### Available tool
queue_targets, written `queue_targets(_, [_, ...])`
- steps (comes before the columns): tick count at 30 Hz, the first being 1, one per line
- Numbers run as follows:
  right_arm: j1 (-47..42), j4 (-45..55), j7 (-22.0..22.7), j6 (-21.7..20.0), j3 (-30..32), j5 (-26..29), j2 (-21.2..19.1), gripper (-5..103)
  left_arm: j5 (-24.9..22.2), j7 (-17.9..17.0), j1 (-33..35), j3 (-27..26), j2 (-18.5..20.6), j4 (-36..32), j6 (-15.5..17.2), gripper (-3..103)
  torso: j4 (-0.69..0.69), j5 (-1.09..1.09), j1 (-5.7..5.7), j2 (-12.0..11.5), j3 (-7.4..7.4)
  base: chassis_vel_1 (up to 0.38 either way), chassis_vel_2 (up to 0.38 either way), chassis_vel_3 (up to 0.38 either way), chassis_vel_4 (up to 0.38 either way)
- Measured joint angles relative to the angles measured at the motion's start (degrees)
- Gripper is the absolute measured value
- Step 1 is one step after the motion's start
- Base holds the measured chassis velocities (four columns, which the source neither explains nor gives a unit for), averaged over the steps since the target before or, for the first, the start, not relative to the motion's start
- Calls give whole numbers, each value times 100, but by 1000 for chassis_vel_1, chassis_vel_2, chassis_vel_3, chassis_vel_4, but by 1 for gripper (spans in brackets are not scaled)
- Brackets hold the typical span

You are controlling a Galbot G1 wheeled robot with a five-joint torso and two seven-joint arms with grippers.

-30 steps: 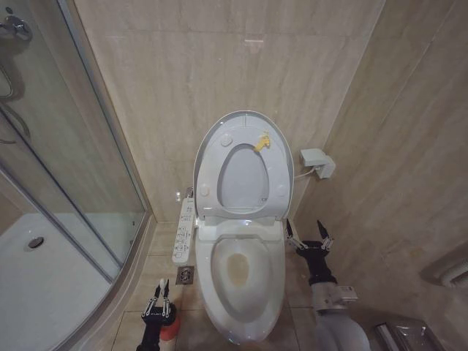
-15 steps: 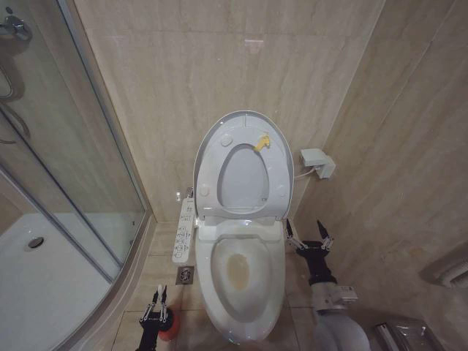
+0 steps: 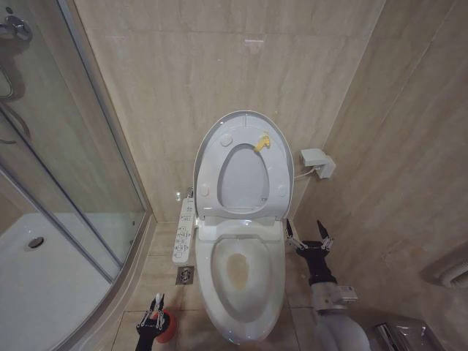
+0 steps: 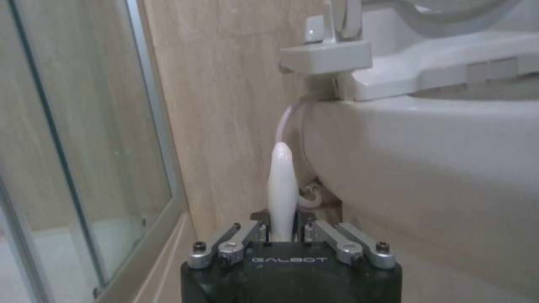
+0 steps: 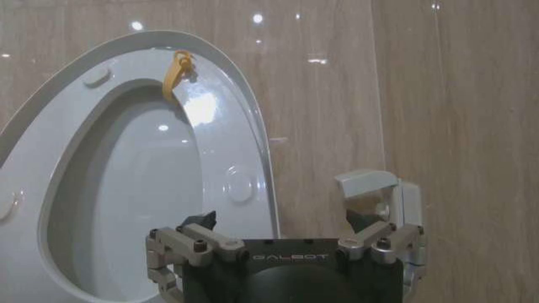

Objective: Open the toilet lid, clean the toilet bowl with a toilet brush, close the toilet lid, and flush.

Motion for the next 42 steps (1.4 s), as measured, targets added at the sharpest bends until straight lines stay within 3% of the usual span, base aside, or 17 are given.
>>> queue_targets(3, [0, 0, 0, 0, 0, 0, 0, 100, -32, -24, 50, 7, -2, -160, 123, 20, 0, 0, 0, 0, 0, 0, 0, 0, 0])
queue_targets(4, [0, 0, 0, 0, 0, 0, 0, 100, -37, -36, 67, 7, -8, -205, 144, 31, 0, 0, 0, 0, 0, 0, 0, 0, 0])
queue_targets(11, [0, 0, 0, 0, 0, 0, 0, 100, -46, -130, 169, -7, -28, -411, 221, 31, 0, 0, 0, 0, 0, 0, 0, 0, 0])
queue_targets(12, [0, 0, 0, 0, 0, 0, 0, 100, -45, -144, 195, -15, -29, -465, 229, 58, 0, 1, 0, 0, 0, 0, 0, 0, 0])
queue_targets(18, [0, 0, 0, 0, 0, 0, 0, 100, 131, -420, 388, -96, -23, -865, 260, 58, 0, 0, 0, 0, 0, 0, 0, 0, 0])
queue_targets(19, [0, 0, 0, 0, 0, 0, 0, 100, 202, -498, 442, -123, -17, -970, 265, 85, 0, 1, 0, 0, 0, 0, 0, 0, 0])
queue_targets(26, [0, 0, 0, 0, 0, 0, 0, 100, 487, -723, 758, -307, 6, -1496, 297, 85, 0, 0, 0, 0, 0, 0, 0, 0, 0])
queue_targets(27, [0, 0, 0, 0, 0, 0, 0, 100, 517, -746, 840, -359, 4, -1647, 344, 100, 0, 0, 0, 0, 0, 0, 0, 0, 0])
queue_targets(29, [0, 0, 0, 0, 0, 0, 0, 100, 534, -776, 954, -423, -2, -1874, 419, 100, 0, 0, 0, 0, 0, 0, 0, 0, 0])
queue_targets(38, [0, 0, 0, 0, 0, 0, 0, 100, 581, -780, 1751, -928, 10, -3515, 998, 100, 0, 0, 0, 0, 0, 0, 0, 0, 0])
queue_targets(42, [0, 0, 0, 0, 0, 0, 0, 100, 448, -690, 2068, -1223, 25, -4496, 1522, 100, 0, 1, 0, 0, 0, 0, 0, 0, 0])
